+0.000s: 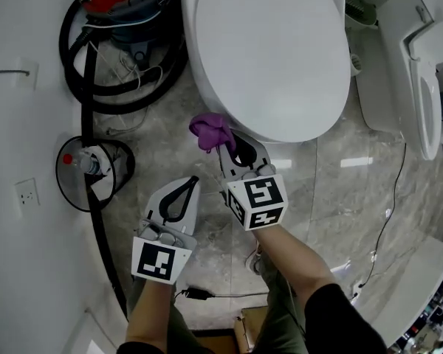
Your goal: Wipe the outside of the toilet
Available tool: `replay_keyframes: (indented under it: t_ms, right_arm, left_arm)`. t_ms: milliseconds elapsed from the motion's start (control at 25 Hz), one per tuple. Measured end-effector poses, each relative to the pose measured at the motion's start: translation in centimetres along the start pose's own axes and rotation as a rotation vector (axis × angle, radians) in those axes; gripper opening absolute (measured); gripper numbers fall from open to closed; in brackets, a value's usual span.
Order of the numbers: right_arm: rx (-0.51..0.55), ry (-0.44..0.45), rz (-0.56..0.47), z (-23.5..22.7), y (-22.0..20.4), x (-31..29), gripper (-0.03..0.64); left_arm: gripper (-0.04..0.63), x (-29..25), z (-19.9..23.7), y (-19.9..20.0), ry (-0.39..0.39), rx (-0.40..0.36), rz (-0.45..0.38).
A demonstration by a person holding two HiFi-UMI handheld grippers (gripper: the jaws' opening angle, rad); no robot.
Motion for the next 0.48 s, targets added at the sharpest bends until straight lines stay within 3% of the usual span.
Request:
replay_keyframes:
  t_ms: [200,480]
  right_arm:
    - [0.014,0.030,-0.023,-0.9,-1.7,0.2,0.041]
    - [0.051,0.158,-0.038,-4.2,-4.4,3.1,0.040]
  left_arm:
    - [0.003,-1.4,1.0,-0.9,-0.022,-0.003,-0.022]
    - [0.003,-4.8,0.1,-3.0,-0.070,-0.047,-0.006]
Point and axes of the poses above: the fingertips, and each gripper's own axes: x backward along the fingers, z to its left, y out of its top, the point moved 7 cm from there along x, backward along the fingers, and after that the axes turned 12 degrees about x, right-handed, at the moved point
